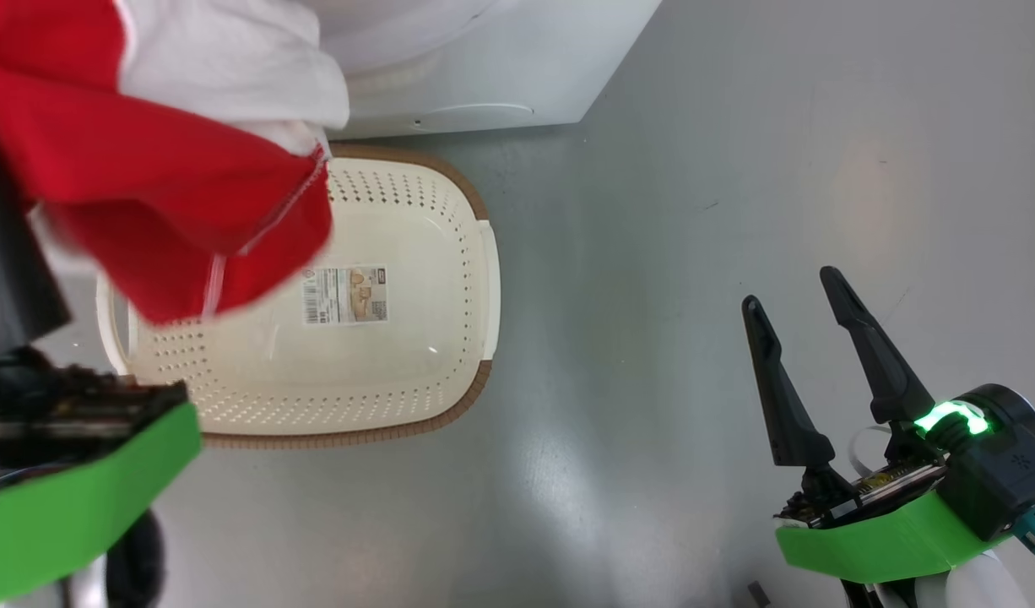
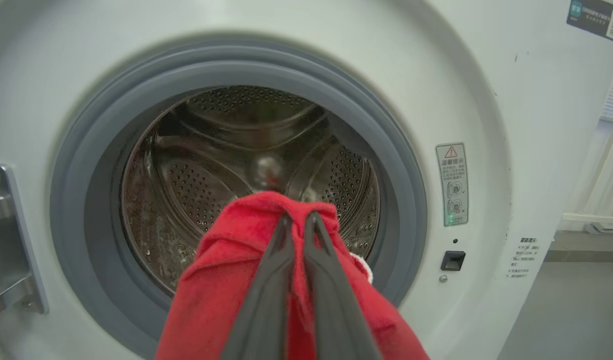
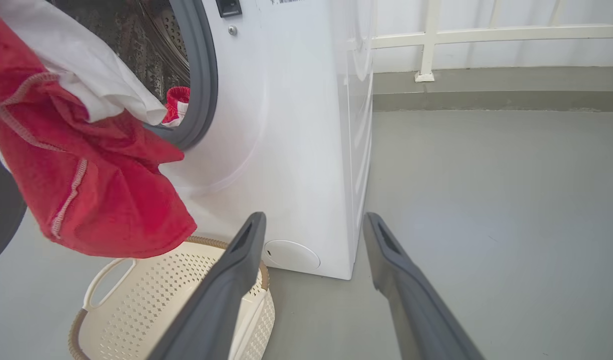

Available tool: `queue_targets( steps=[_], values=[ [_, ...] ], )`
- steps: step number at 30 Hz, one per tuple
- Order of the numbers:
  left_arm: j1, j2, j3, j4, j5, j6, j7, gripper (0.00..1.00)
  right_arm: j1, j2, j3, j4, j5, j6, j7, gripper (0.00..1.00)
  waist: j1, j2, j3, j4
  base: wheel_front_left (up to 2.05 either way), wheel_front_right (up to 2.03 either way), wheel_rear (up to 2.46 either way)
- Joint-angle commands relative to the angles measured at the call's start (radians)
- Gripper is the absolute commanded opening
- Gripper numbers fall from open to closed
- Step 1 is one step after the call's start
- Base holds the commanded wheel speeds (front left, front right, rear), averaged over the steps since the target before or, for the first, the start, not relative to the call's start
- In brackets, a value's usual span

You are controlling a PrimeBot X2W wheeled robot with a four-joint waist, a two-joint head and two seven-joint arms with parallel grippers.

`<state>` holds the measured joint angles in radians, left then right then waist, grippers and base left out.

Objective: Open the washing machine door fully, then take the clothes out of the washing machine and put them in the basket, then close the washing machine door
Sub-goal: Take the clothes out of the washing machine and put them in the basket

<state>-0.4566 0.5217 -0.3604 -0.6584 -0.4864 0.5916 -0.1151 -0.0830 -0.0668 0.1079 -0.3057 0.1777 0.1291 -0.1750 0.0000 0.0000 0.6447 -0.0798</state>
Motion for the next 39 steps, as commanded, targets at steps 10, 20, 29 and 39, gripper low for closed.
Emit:
queue_targets(
  steps=[10, 20, 29, 39],
  values=[
    [0.084, -0.054, -0.042, 0.175, -0.056, -0.070, -0.089, 0.00, -0.005, -0.008, 0.023, -0.021, -0.005, 0.002, -0.006, 1.00, 0.0000, 0.0000, 0.007, -0.004, 0.00, 0.00, 0.00],
    [0.082, -0.121, -0.114, 0.501, -0.081, -0.154, -0.121, 0.00, -0.011, -0.011, 0.038, -0.015, -0.002, 0.002, -0.005, 1.00, 0.0000, 0.0000, 0.011, -0.015, 0.00, 0.00, 0.00],
    [0.015, -0.198, -0.130, 0.827, -0.145, -0.273, -0.135, 0.00, -0.015, -0.011, 0.047, -0.007, 0.000, 0.002, -0.006, 1.00, 0.0000, 0.0000, 0.012, -0.023, 0.00, 0.00, 0.00],
    [-0.109, -0.290, -0.121, 1.186, -0.230, -0.406, -0.135, 0.00, -0.021, -0.012, 0.052, 0.000, 0.003, 0.002, -0.006, 1.00, 0.0000, 0.0000, 0.015, -0.037, 0.00, 0.00, 0.00]
  ],
)
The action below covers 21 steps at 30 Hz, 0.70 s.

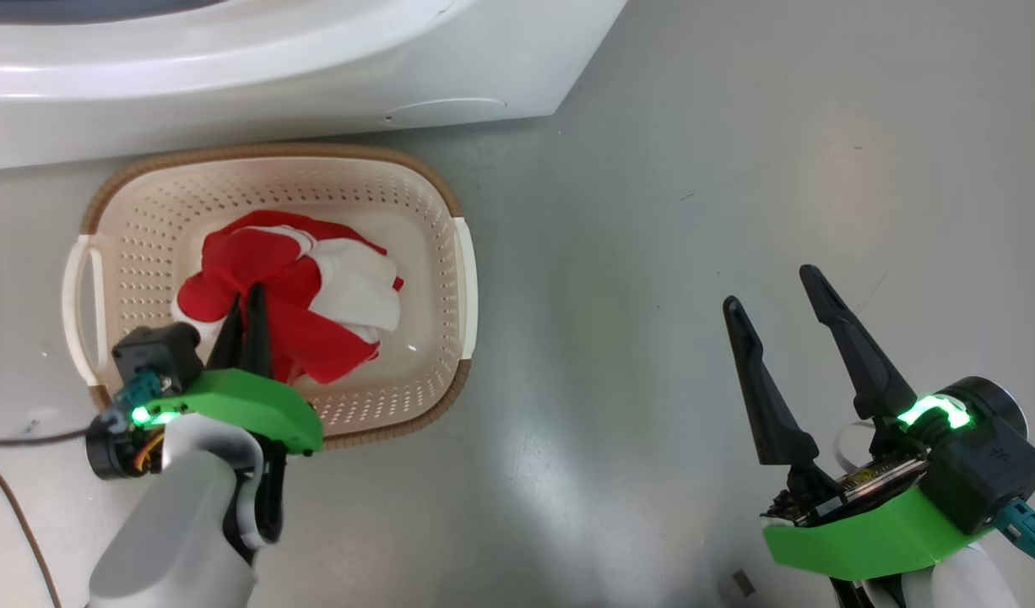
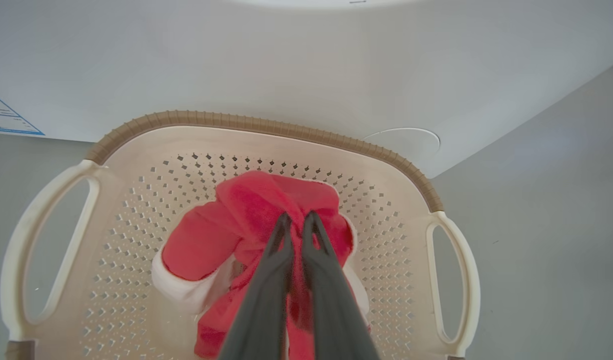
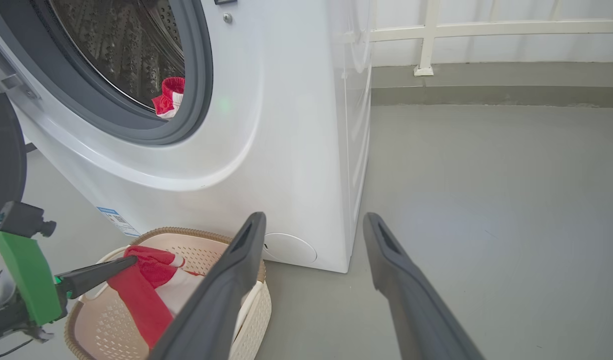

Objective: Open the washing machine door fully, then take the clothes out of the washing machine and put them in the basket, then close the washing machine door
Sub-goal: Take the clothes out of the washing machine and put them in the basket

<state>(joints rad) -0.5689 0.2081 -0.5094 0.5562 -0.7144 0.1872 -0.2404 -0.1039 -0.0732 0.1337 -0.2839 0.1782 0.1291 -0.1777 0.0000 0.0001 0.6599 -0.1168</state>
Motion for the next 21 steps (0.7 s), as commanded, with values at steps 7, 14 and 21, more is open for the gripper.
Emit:
queue_targets(
  steps=[7, 14, 21],
  values=[
    [-0.087, -0.025, 0.026, 0.201, -0.029, -0.069, -0.007, 0.00, -0.007, -0.006, 0.030, -0.017, 0.005, 0.002, -0.005, 1.00, 0.0000, -0.0001, 0.007, -0.008, 0.00, 0.00, 0.00],
    [-0.150, -0.059, 0.038, 0.313, -0.027, -0.106, -0.017, 1.00, -0.006, -0.005, 0.024, -0.015, 0.004, 0.002, -0.006, 1.00, 0.0000, -0.0001, 0.009, -0.011, 0.00, 0.00, 0.00],
    [-0.155, -0.078, 0.079, 0.296, -0.020, -0.124, -0.021, 1.00, -0.005, -0.004, 0.020, -0.009, 0.004, 0.002, -0.005, 1.00, 0.0000, -0.0001, -0.011, -0.001, 0.00, 0.00, 0.00]
  ],
)
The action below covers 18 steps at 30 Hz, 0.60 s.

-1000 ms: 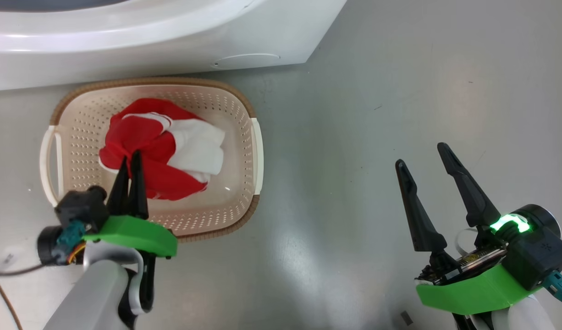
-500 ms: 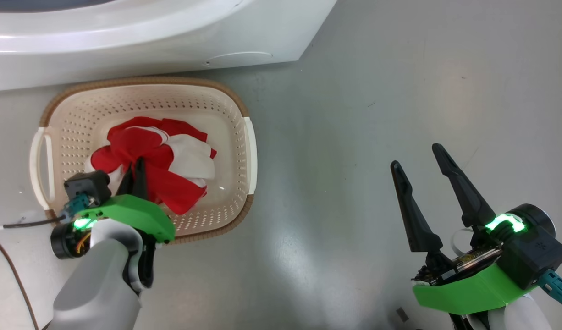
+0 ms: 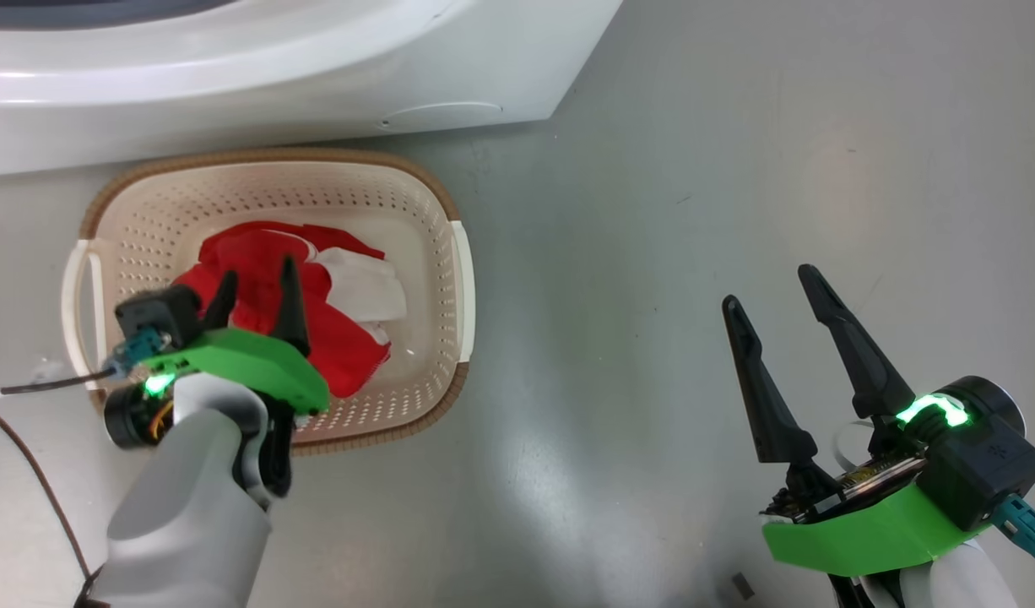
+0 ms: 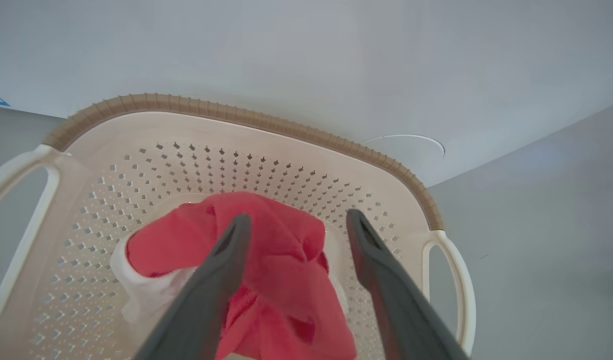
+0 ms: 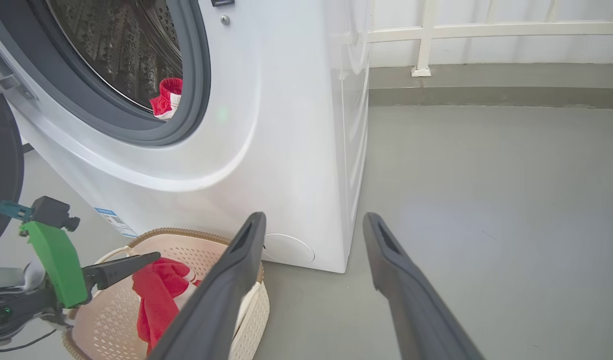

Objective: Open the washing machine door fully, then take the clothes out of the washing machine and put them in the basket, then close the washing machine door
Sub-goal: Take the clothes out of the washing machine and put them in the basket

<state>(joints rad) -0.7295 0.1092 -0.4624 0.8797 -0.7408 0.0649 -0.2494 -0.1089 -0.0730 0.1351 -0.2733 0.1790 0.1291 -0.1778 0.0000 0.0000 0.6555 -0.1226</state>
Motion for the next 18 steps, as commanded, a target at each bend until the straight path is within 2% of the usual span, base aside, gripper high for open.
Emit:
queue_targets(
  steps=[1, 10, 18],
  values=[
    [0.011, 0.020, 0.042, -0.044, 0.009, -0.003, -0.012, 1.00, 0.001, -0.004, 0.018, -0.018, 0.003, 0.002, -0.005, 1.00, 0.0000, 0.0000, -0.011, 0.006, 0.00, 0.00, 0.00],
    [0.116, 0.025, 0.136, -0.308, 0.060, 0.020, -0.012, 1.00, 0.016, -0.001, 0.011, -0.017, 0.001, 0.002, -0.004, 1.00, 0.0000, 0.0000, -0.060, 0.025, 0.00, 0.00, 0.00],
    [0.231, 0.051, 0.154, -0.575, 0.136, 0.076, -0.012, 1.00, 0.025, 0.002, 0.011, -0.017, -0.001, 0.002, 0.002, 1.00, 0.0000, 0.0000, -0.105, 0.032, 0.00, 0.00, 0.00]
  ],
)
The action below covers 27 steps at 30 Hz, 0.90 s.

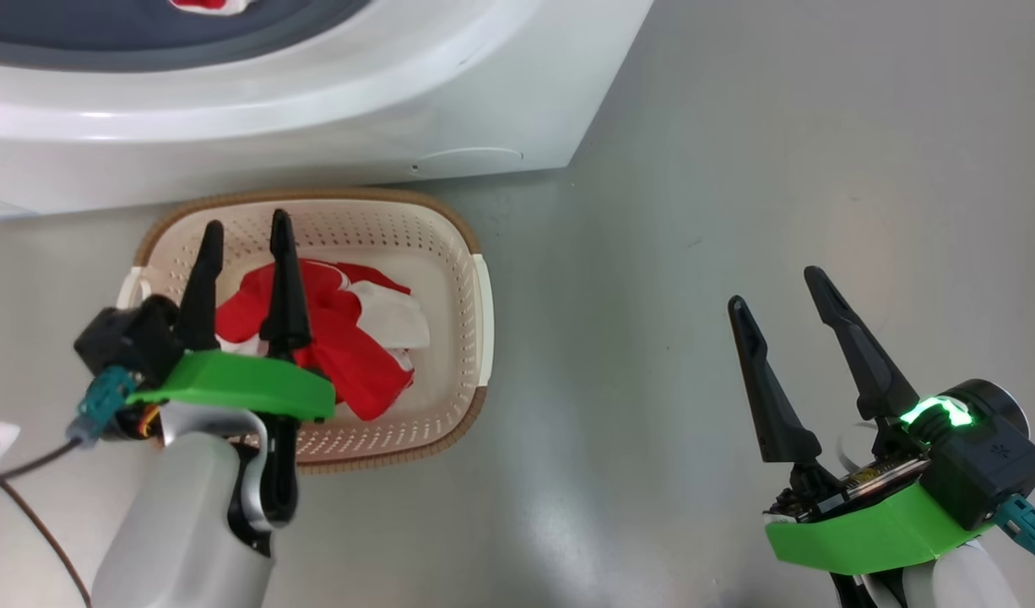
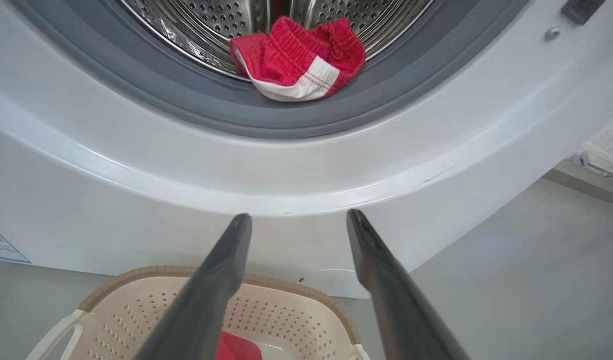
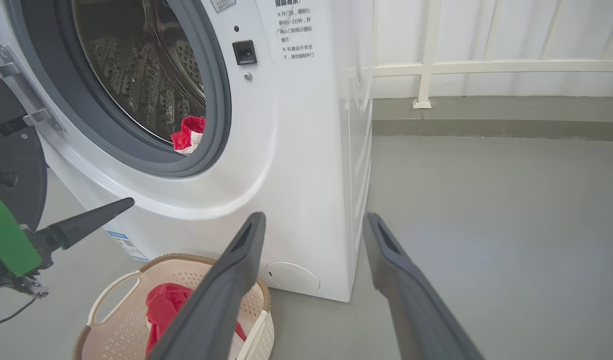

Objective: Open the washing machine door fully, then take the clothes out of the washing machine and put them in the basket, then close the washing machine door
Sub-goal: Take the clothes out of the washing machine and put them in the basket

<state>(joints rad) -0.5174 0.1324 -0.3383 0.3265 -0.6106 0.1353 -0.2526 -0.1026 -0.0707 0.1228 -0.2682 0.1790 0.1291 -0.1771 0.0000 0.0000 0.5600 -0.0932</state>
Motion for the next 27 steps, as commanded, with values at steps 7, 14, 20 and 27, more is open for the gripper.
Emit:
queue_targets(
  steps=[7, 14, 20, 27],
  values=[
    [0.116, 0.050, 0.028, -0.215, 0.037, 0.048, -0.009, 1.00, 0.034, 0.001, 0.020, -0.016, -0.001, 0.002, -0.001, 1.00, 0.0000, 0.0000, -0.063, 0.005, 0.00, 0.00, 0.00],
    [0.202, 0.075, 0.029, -0.362, 0.058, 0.098, 0.004, 1.00, 0.060, 0.003, 0.013, -0.013, -0.002, 0.002, -0.003, 1.00, 0.0000, 0.0000, -0.139, 0.013, 0.00, 0.00, 0.00],
    [0.263, 0.100, 0.026, -0.448, 0.071, 0.122, 0.017, 1.00, 0.087, 0.006, 0.004, -0.024, -0.003, 0.002, 0.009, 1.00, 0.0000, 0.0000, -0.198, 0.018, 0.00, 0.00, 0.00],
    [0.321, 0.134, 0.029, -0.515, 0.085, 0.130, 0.018, 1.00, 0.125, 0.010, -0.016, -0.037, -0.012, 0.002, 0.014, 1.00, 0.0000, 0.0000, -0.252, 0.016, 0.00, 0.00, 0.00]
  ],
)
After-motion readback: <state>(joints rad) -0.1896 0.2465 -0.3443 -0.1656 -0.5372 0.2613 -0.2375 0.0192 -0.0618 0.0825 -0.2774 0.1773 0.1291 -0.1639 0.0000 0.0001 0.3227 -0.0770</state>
